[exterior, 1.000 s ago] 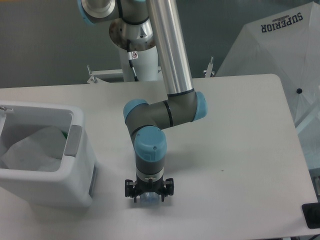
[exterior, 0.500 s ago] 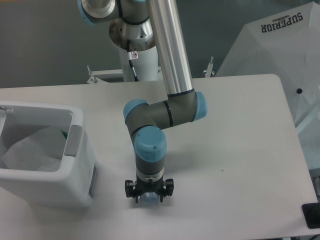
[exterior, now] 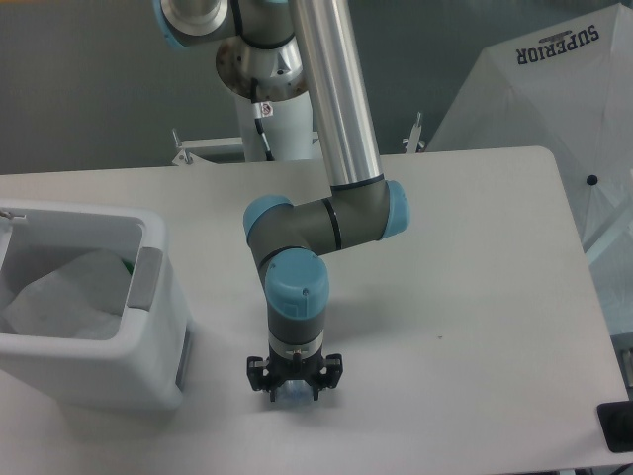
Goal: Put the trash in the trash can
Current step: 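Lower the gripper onto the bottle and close it around the bottle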
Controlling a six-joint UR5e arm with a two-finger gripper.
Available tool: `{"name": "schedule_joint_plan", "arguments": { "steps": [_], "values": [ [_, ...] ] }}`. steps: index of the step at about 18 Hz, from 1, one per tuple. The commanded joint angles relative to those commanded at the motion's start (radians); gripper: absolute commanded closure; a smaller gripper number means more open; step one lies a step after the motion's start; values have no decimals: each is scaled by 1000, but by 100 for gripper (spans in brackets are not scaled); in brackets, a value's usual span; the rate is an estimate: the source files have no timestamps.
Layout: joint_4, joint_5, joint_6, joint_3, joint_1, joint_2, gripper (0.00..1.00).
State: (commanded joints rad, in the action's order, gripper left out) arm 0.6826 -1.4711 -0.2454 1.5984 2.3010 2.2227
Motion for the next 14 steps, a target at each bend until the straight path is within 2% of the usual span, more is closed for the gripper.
{"name": "schedule_joint_plan", "arguments": {
  "steps": [11, 14],
  "values": [
    [0, 2, 0, 8, -2, -8, 37],
    [3, -2, 2, 14, -2, -29, 37]
  ]
}}
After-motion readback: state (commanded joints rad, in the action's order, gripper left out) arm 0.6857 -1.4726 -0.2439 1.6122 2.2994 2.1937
